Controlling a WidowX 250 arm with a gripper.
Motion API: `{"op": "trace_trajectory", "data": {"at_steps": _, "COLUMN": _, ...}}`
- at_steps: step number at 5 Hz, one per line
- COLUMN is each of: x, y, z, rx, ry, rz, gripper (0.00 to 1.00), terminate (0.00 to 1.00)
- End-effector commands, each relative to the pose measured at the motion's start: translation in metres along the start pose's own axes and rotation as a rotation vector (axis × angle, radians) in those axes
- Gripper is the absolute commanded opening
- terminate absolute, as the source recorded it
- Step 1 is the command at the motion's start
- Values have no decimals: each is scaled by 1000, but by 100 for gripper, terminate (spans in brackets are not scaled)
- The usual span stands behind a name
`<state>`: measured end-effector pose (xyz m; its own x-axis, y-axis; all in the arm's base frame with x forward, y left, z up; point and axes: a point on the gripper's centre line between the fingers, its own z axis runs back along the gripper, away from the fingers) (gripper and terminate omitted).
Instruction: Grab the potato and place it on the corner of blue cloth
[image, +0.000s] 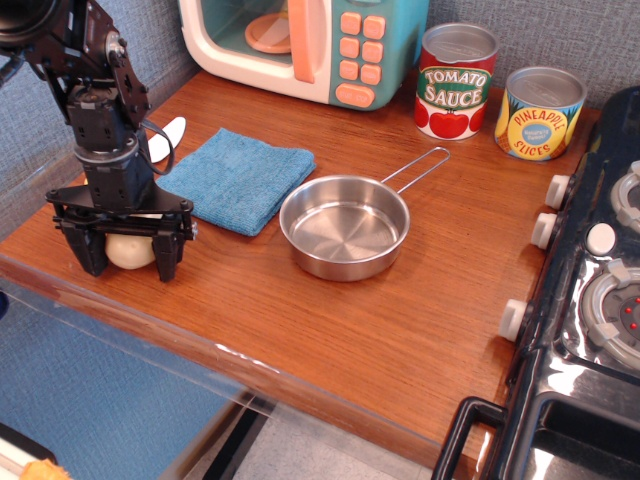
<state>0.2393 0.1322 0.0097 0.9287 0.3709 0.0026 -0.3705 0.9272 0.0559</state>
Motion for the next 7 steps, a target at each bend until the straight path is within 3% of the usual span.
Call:
{"op": "trace_trajectory", "data": {"at_steps": 1, "x": 17, "y": 1, "z": 9, "rx": -11, "ry": -44, "rz": 11, "gripper": 100, "terminate": 0}}
{"op": "trace_trajectory", "data": {"at_steps": 3, "x": 25, "y": 1, "z": 2, "rx": -24, "ry": -27, "rz": 15, "gripper": 100, "terminate": 0}}
{"op": "trace_trajectory", "data": {"at_steps": 4, "x": 25, "y": -1, "z": 0, "rx": -39, "ry": -31, "rz": 3, "gripper": 0, "terminate": 0}}
{"op": "trace_trajectory", "data": {"at_steps": 6, "x": 23, "y": -4, "z": 6, "rx": -27, "ry": -40, "rz": -17, "gripper": 0, "terminate": 0}}
{"op": "trace_trajectory", "data": {"at_steps": 7, "x": 21, "y": -5, "z": 10, "rx": -22, "ry": -39, "rz": -28, "gripper": 100, "terminate": 0}}
